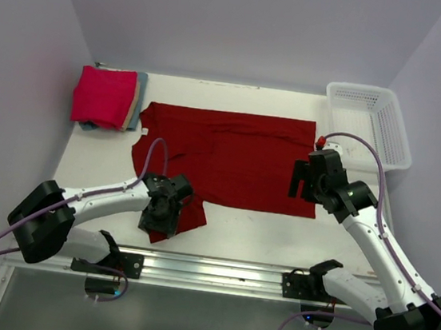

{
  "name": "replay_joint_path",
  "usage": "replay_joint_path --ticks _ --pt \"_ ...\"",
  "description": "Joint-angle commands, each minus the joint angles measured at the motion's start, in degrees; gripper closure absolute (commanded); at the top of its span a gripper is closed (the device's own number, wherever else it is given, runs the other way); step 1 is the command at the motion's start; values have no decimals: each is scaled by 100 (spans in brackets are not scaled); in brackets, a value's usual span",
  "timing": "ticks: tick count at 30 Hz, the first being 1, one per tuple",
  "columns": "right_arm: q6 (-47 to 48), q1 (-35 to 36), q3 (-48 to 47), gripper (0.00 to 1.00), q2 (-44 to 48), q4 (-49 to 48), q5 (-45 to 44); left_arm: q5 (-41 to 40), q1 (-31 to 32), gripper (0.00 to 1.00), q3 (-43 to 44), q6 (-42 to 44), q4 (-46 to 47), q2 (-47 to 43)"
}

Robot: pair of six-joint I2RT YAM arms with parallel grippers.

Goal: Fold and stack the t-shirts
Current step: Fold the tshirt

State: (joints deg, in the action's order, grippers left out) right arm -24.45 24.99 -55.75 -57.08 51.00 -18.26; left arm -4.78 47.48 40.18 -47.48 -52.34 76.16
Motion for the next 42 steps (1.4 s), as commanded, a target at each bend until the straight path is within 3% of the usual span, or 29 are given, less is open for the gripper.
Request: replay_joint_path --ticks 1,19,22,23,25,26,29,34,37,41,42 --pt "54 -21 -41 14 74 -73 68 -50 50 38 -133 -235 -391 -260" --pt "1 -47 -24 22 188 -47 -134 196 50 43 60 327 101 408" --pt "1 -56 -59 27 180 -47 -169 205 50 51 69 371 153 470" --pt "1 -56 -59 28 188 -47 -178 214 50 64 69 398 171 479" --pt "1 -56 -59 32 188 -47 -195 214 50 77 69 398 180 487" --pt "1 -56 -42 34 197 -38 -213 214 50 91 69 407 180 487" --pt "1 -47 -24 38 188 -47 -248 214 50 100 69 407 180 461" --pt "-103 -65 72 41 127 -47 -624 223 50 100 121 407 92 338" --pt "-323 -170 195 38 -161 15 -731 161 50 100 384 372 -144 66" --pt "-613 -581 511 16 -619 -116 -418 -23 50 100 1016 319 -523 -417" --pt "-744 -714 582 14 -716 -143 -250 -41 50 100 1122 319 -654 -479"
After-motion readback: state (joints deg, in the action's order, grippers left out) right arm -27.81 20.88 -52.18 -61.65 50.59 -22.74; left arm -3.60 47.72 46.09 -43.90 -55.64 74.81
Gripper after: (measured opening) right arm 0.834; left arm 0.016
